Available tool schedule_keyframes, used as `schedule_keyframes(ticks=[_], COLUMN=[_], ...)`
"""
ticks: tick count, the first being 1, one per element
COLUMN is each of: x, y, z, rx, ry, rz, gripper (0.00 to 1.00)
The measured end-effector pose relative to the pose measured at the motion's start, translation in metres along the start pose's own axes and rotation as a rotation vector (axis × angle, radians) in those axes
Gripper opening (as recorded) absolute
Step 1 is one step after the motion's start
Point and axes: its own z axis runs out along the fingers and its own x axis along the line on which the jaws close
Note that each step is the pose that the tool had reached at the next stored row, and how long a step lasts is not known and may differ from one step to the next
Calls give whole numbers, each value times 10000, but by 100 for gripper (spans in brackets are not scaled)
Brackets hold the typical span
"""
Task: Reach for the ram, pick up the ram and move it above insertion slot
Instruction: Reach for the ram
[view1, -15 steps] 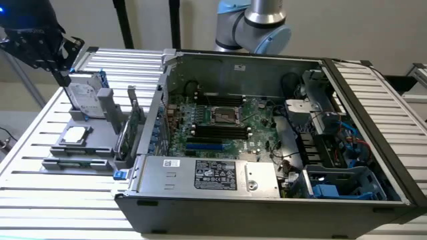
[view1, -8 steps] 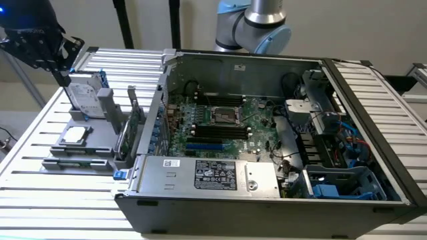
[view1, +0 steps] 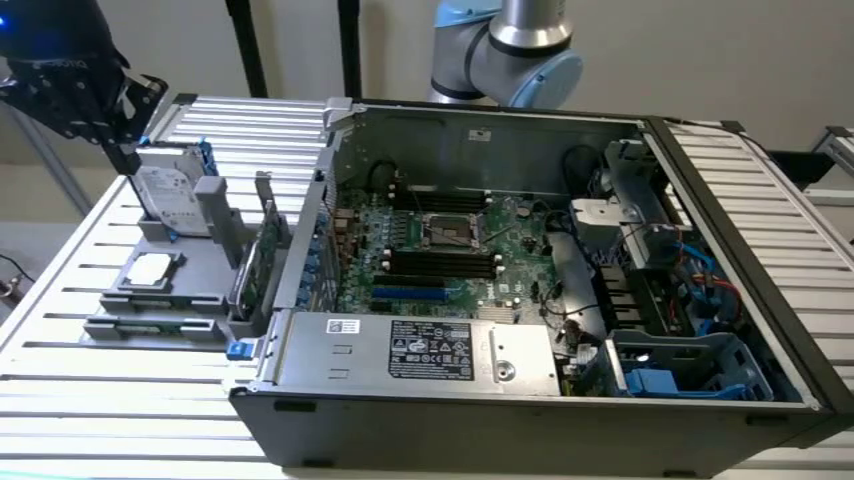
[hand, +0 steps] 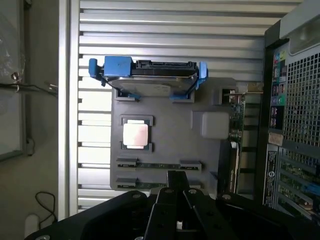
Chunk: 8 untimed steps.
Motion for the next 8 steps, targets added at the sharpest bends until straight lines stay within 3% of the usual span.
schedule_keyframes(ticks=[8], x=[6], y=[-358], z=[15], rx=[0], ry=[34], rz=[1], gripper=[11])
